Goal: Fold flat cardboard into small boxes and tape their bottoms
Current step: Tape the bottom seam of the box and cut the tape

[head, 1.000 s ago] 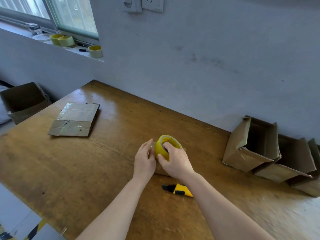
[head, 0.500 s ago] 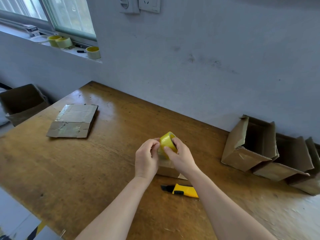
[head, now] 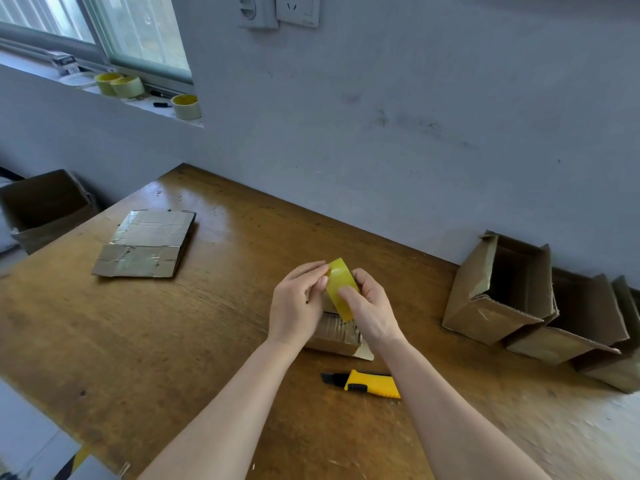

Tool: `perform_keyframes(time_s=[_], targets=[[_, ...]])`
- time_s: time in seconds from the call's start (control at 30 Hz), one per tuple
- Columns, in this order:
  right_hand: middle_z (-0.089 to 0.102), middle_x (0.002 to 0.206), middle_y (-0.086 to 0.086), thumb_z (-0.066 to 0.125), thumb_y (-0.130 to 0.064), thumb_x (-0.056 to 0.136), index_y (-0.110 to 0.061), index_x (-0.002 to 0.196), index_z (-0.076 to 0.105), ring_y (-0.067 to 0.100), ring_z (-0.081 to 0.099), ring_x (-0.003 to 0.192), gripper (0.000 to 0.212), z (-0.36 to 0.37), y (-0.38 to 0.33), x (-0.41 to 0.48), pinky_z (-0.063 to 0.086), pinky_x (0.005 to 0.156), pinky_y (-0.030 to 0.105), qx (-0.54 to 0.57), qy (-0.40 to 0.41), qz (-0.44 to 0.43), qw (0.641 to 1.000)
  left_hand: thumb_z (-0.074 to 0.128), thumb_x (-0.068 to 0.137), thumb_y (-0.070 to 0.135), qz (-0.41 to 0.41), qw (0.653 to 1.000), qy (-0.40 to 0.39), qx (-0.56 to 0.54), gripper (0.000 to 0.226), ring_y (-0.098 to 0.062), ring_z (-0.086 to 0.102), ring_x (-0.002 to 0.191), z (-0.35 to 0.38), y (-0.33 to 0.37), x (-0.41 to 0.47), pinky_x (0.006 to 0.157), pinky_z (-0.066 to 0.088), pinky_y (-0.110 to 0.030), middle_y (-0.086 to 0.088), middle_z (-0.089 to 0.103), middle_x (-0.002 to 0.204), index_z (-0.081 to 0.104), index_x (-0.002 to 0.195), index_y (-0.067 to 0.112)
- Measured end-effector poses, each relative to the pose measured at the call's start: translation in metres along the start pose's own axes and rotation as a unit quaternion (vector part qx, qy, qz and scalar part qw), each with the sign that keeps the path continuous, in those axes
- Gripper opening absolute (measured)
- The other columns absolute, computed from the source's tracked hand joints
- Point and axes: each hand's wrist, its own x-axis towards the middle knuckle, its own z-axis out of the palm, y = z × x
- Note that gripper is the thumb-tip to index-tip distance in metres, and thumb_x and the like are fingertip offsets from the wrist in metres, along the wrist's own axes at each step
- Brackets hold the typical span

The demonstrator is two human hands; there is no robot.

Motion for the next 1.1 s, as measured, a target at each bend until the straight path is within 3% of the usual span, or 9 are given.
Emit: perform_keyframes(time_s=[0.1, 0.23, 0.37, 0.57, 0.73, 0.83, 1.1], targets=[[0.054, 0.074, -0.001, 0.056, -0.014, 0.089, -0.012, 0.086, 0.057, 0.013, 0.049, 0.071, 0.004, 0.002, 0.001, 0.001, 0.046, 0.065, 0.027, -0.009, 0.004, -0.009, 1.0, 0.06, 0.091, 0.007, 0.058, 0.997, 0.015, 0.04, 0.022, -0.017, 0.063, 0.104, -0.001, -0.002, 0.001, 0.087, 0.054, -0.027, -0.006, 0.069, 0.112, 0.071, 0.111, 0.006], [0.055, 0.076, 0.0, 0.056, -0.015, 0.09, -0.012, 0.086, 0.057, 0.011, 0.049, 0.07, 0.004, 0.003, 0.005, 0.0, 0.046, 0.066, 0.026, -0.02, 0.006, -0.011, 1.0, 0.064, 0.088, 0.006, 0.091, 0.993, 0.008, 0.074, 0.015, -0.017, 0.062, 0.092, -0.003, 0.001, 0.003, 0.078, 0.055, -0.027, -0.006, 0.068, 0.099, 0.073, 0.099, 0.006], [0.056, 0.078, 0.003, 0.056, -0.015, 0.091, -0.009, 0.09, 0.057, 0.012, 0.049, 0.07, 0.007, 0.006, 0.006, 0.0, 0.047, 0.066, 0.029, -0.034, 0.014, -0.016, 0.999, 0.064, 0.09, 0.014, 0.059, 0.995, 0.006, 0.082, 0.016, -0.015, 0.061, 0.094, -0.003, 0.005, 0.004, 0.078, 0.052, -0.021, -0.004, 0.067, 0.102, 0.07, 0.104, 0.01], [0.06, 0.078, 0.004, 0.057, -0.016, 0.092, -0.014, 0.088, 0.058, 0.009, 0.051, 0.066, 0.004, 0.013, 0.008, -0.003, 0.049, 0.064, 0.03, -0.066, 0.024, -0.022, 0.997, 0.063, 0.091, 0.013, -0.055, 0.997, 0.034, 0.028, 0.032, -0.008, 0.058, 0.093, 0.002, 0.009, -0.002, 0.082, 0.048, -0.016, 0.0, 0.065, 0.103, 0.061, 0.123, 0.012], [0.06, 0.083, 0.011, 0.057, -0.016, 0.092, -0.013, 0.09, 0.057, 0.01, 0.049, 0.066, 0.003, 0.015, 0.01, -0.001, 0.047, 0.062, 0.032, -0.098, 0.022, -0.034, 0.994, 0.058, 0.094, 0.016, -0.08, 0.997, 0.008, 0.012, 0.027, -0.007, 0.055, 0.098, 0.004, 0.008, -0.006, 0.082, 0.047, -0.013, -0.001, 0.062, 0.112, 0.061, 0.121, 0.013], [0.061, 0.085, 0.009, 0.056, -0.021, 0.092, -0.017, 0.093, 0.057, 0.015, 0.053, 0.069, 0.004, 0.014, 0.01, 0.004, 0.05, 0.064, 0.036, -0.116, 0.019, -0.03, 0.993, 0.055, 0.096, 0.026, -0.1, 0.994, 0.002, 0.038, 0.031, -0.007, 0.051, 0.097, 0.004, 0.002, -0.007, 0.073, 0.041, -0.007, -0.002, 0.053, 0.116, 0.06, 0.123, 0.011], [0.055, 0.075, 0.002, 0.055, -0.02, 0.094, -0.017, 0.088, 0.054, 0.012, 0.048, 0.064, 0.006, 0.014, 0.009, 0.004, 0.045, 0.06, 0.036, -0.144, 0.012, -0.05, 0.988, 0.064, 0.091, 0.025, -0.1, 0.993, 0.038, 0.039, 0.024, -0.003, 0.055, 0.085, 0.0, 0.002, -0.009, 0.064, 0.042, -0.003, 0.0, 0.068, 0.102, 0.071, 0.109, 0.01]])
